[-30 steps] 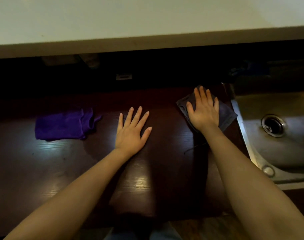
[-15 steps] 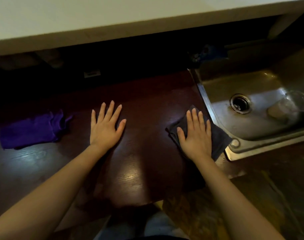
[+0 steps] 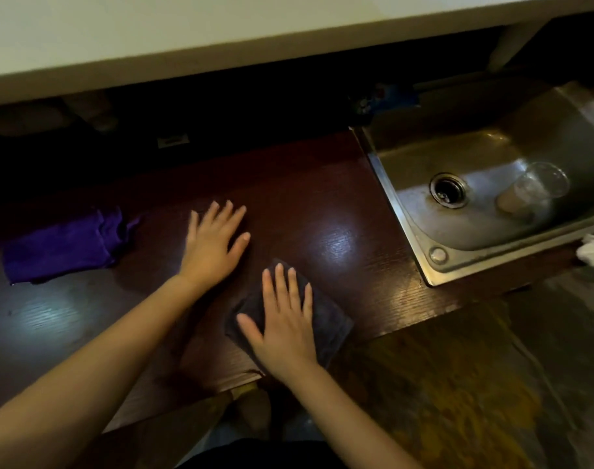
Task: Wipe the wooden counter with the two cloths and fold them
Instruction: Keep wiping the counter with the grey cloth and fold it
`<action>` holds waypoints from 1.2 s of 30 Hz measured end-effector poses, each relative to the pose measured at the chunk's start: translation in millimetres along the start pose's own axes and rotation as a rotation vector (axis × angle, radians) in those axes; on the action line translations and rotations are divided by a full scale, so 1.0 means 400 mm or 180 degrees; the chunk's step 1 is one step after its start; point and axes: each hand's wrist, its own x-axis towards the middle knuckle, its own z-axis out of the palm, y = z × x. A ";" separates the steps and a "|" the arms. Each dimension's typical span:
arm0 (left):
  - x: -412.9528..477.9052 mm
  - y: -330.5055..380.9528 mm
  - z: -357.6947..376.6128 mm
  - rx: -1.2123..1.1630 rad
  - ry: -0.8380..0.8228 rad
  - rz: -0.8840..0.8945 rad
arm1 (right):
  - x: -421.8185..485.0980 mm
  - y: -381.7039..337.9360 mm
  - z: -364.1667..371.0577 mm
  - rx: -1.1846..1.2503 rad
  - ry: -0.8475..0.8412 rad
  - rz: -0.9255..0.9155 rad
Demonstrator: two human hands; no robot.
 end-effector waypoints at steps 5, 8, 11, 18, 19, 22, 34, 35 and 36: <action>-0.156 0.106 -0.008 -0.0922 -0.0708 0.0659 | -0.034 0.109 -0.121 -0.0210 0.0340 0.0393; -0.173 0.144 0.000 -0.1134 -0.0571 0.0088 | -0.055 0.132 -0.139 -0.0381 -0.0142 0.0556; -0.150 0.159 -0.012 -0.1799 -0.0852 -0.1039 | -0.024 0.132 -0.139 0.0127 -0.0326 0.0714; -0.153 0.064 -0.174 -0.3233 -0.0909 -0.1043 | 0.134 0.041 -0.222 0.0979 -0.0635 0.0148; -0.149 0.037 -0.212 -0.3266 -0.0753 -0.0977 | 0.167 0.012 -0.239 0.1027 -0.0537 -0.0045; -0.123 -0.043 -0.315 -0.2978 -0.0161 -0.0755 | 0.270 -0.086 -0.280 0.1000 -0.0061 -0.0564; -0.188 -0.229 -0.178 -0.1326 -0.0203 -0.0413 | 0.317 -0.114 -0.073 -0.0728 -0.0454 -0.1474; -0.189 -0.245 -0.176 -0.1367 0.0141 -0.0493 | 0.321 -0.124 -0.058 -0.0762 -0.0093 -0.1601; -0.181 -0.264 -0.179 -0.1305 0.0560 -0.0614 | 0.330 -0.141 -0.043 -0.0793 0.0127 -0.1740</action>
